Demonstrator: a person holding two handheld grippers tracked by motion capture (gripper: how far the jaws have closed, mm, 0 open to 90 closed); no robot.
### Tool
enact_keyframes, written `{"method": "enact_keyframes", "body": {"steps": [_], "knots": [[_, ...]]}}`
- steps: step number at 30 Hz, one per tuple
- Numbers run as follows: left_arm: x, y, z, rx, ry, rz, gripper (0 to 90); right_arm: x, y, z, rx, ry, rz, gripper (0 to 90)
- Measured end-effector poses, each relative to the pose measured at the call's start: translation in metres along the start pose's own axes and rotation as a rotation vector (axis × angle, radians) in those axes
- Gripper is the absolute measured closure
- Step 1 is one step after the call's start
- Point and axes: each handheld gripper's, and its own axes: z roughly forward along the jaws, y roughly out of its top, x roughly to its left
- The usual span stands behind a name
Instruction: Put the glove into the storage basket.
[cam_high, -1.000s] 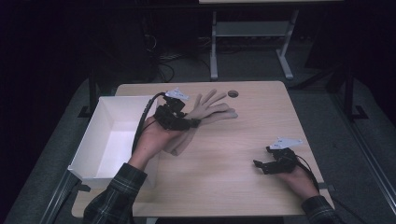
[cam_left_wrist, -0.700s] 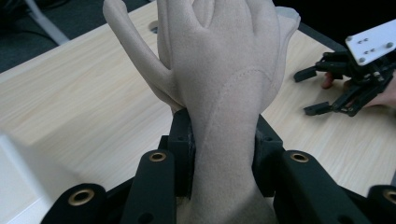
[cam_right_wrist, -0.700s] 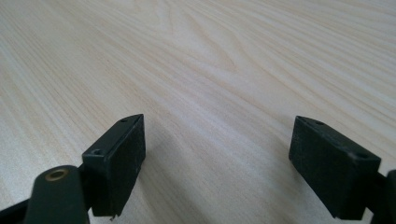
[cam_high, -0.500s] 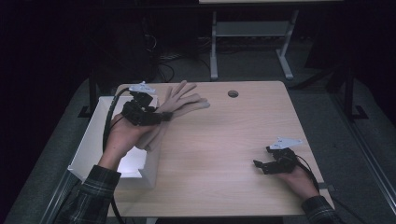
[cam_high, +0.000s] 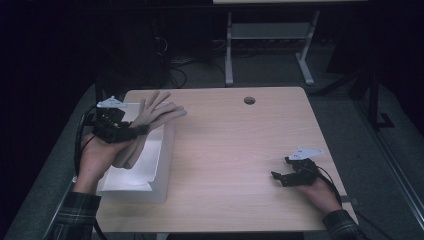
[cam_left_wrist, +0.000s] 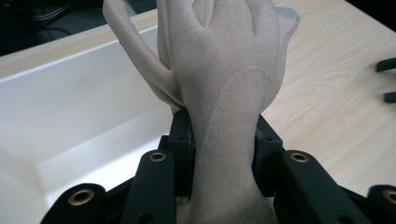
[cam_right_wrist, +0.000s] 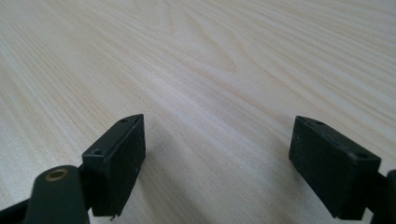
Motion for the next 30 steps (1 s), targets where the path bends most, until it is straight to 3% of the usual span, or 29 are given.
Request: {"method": "enact_keyframes", "body": {"steps": [3,12,23,30], "knots": [[0.01,-0.01,-0.002,0.005,0.033,-0.013,67.5,0.001,0.0,0.0,-0.001,0.0,0.006,18.2],[0.028,-0.037,0.011,0.024,0.073,-0.071,67.5,0.001,0.0,0.0,0.0,-0.001,0.006,18.2],[0.036,-0.065,0.047,0.094,0.097,-0.099,67.4,0.001,0.0,0.0,0.0,-0.001,0.006,18.2],[0.037,-0.077,0.071,0.147,0.1,-0.093,67.0,0.0,0.0,0.0,0.002,-0.001,0.005,18.2]]}}
